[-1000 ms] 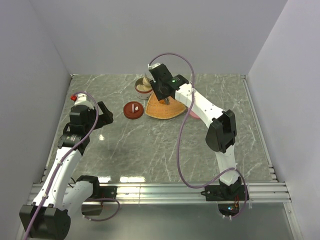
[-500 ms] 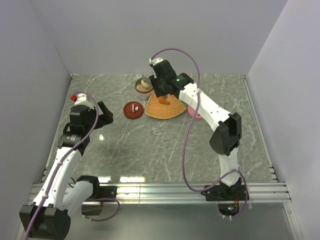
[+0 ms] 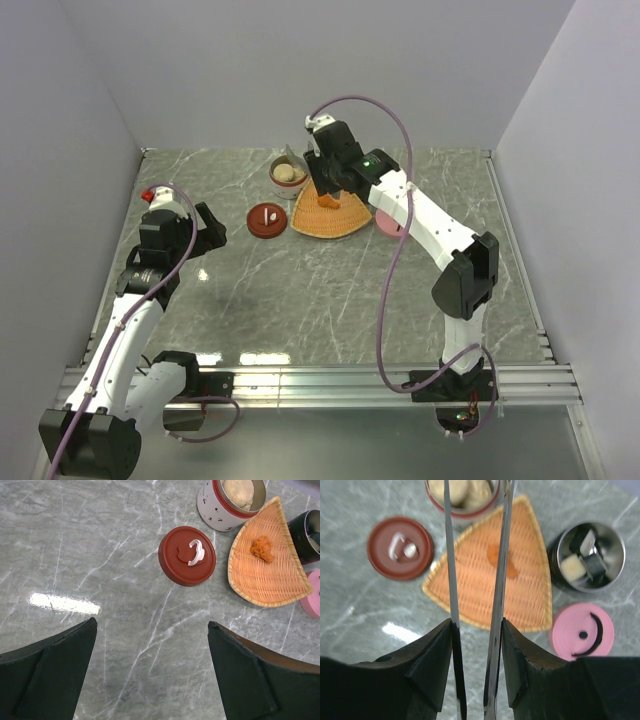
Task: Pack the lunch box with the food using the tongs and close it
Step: Place the food into the lunch box, then pick up the food using the clamp
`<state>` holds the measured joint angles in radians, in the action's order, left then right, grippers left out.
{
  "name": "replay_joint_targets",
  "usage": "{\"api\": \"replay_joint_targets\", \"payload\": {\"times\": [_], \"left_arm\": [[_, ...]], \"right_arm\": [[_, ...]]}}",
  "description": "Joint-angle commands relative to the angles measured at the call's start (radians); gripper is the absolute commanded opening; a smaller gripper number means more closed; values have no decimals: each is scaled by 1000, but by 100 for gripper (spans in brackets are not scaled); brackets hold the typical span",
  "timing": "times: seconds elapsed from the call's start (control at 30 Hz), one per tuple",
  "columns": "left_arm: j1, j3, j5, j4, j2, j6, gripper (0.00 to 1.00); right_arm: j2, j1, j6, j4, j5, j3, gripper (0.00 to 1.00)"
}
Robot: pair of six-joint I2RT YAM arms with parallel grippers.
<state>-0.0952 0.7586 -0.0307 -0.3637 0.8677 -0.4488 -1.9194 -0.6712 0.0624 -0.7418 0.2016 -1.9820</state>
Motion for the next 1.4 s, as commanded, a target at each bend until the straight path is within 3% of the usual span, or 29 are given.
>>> {"api": "replay_joint_targets", "payload": {"times": [0.0,0.27,0.4,1.13,1.23,1.37], "left_arm": [[-1,13,6,23,1,5,100],[-3,10,12,29,2,2,99],[-1,10,20,34,7,1,100],[-1,16,8,20,1,1,99],[-3,15,9,22,2,1,99],[-1,13,11,25,1,1,99]], "right_arm": [[82,7,7,33,28,76,49],[221,5,5,93,65,395,49],[252,5,-6,117,71,474,49],[126,22,-101,128,42,428,49],[131,22,-104,133,39,439,44],[134,27,-111,131,27,436,29]]}}
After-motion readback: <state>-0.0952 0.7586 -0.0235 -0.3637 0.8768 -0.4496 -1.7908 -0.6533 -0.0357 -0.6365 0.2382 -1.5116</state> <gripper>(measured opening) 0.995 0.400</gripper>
